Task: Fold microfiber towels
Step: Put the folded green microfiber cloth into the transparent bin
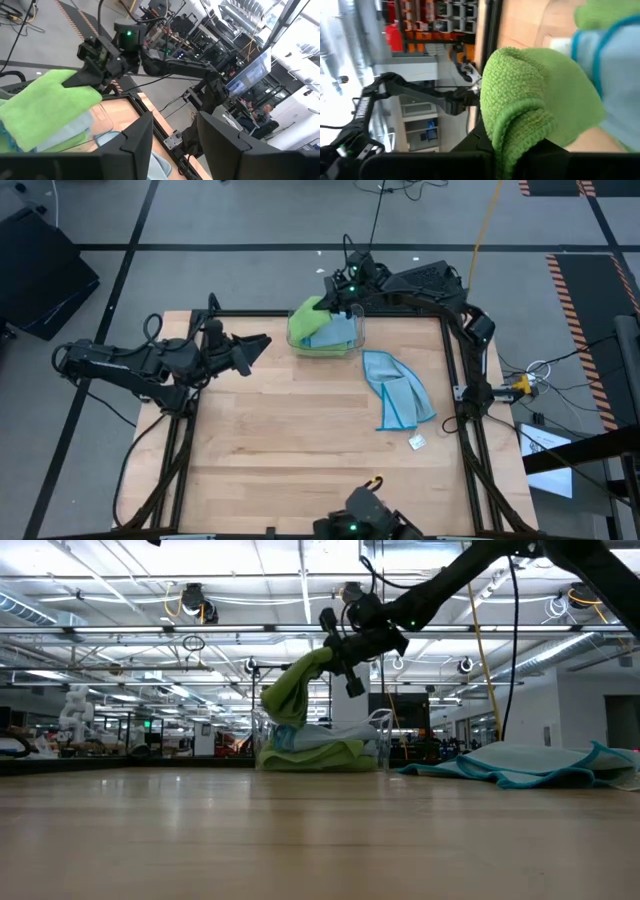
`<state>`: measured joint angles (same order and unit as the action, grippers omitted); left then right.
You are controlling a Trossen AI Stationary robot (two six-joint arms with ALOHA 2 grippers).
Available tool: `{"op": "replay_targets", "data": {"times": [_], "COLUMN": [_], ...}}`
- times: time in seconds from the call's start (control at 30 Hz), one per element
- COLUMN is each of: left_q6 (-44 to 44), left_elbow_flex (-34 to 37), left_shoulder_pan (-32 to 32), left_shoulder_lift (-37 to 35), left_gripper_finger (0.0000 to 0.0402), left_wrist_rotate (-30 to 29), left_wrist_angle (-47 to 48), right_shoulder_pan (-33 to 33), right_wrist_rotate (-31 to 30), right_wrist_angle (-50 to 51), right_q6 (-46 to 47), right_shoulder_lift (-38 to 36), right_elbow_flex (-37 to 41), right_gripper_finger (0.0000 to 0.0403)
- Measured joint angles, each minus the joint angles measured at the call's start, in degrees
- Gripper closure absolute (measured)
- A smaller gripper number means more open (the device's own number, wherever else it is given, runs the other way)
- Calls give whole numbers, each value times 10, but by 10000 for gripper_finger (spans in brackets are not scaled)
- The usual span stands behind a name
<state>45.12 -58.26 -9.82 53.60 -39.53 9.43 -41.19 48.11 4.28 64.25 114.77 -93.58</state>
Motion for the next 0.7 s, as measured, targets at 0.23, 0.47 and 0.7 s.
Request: {"op": "replay_targets", "data": {"times": [0.23, 0.47, 0.7], "left_q6": [-1, 0, 0], "left_elbow_flex": [0, 0, 0], "left_shoulder_pan": [0, 0, 0], "left_shoulder_lift": [0, 0, 0], "left_gripper_finger": [245, 245, 245], "left_wrist_rotate": [5, 6, 9], "left_wrist_angle": [0, 3, 4], "right_shoulder_pan": [-1, -15, -24], "right_wrist_rotate": [17, 11, -19], "right_wrist_angle": [-105, -10, 76], "right_q6": [61, -7, -84], "right_shoulder_lift": [33, 33, 32], "right_elbow_flex": [0, 0, 0], "right_gripper_finger": [390, 388, 387]}}
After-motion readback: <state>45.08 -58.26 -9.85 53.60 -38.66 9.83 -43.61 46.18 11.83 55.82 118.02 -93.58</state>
